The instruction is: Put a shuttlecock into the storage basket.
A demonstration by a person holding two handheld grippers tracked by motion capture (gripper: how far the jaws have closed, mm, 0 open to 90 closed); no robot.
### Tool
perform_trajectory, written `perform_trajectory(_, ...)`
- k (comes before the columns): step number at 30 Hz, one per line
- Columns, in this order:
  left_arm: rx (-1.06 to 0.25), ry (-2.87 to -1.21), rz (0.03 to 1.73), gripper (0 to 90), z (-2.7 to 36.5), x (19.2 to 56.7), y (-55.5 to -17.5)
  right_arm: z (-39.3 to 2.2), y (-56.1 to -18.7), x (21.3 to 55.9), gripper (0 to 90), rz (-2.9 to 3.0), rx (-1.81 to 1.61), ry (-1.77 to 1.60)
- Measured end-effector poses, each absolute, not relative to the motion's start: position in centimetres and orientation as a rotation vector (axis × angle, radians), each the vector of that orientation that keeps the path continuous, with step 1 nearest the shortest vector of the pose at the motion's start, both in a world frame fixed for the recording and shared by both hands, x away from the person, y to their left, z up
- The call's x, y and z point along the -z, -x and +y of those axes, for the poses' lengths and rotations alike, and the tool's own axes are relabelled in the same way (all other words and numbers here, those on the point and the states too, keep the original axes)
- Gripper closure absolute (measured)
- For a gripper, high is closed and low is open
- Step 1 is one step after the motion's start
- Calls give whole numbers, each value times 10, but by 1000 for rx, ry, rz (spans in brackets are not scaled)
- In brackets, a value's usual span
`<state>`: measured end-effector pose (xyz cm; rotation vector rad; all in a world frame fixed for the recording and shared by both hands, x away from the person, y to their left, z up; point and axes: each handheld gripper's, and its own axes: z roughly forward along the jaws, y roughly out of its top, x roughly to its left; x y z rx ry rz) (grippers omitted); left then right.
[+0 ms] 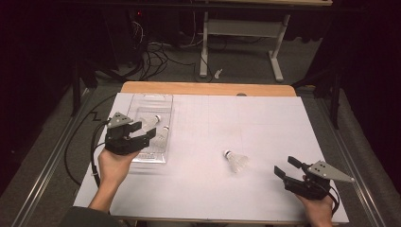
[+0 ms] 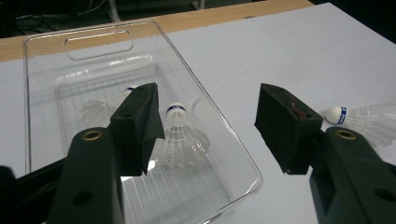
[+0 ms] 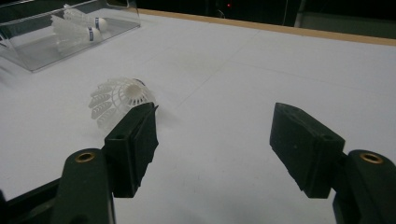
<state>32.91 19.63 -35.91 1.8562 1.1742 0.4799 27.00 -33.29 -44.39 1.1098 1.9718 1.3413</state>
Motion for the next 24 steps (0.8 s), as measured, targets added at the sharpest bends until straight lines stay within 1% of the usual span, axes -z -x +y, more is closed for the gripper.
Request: perform_trajectory(24,-492,-1817,1160,384,203,366,-309,-333,-269,443,327,1970,-1346,-1107)
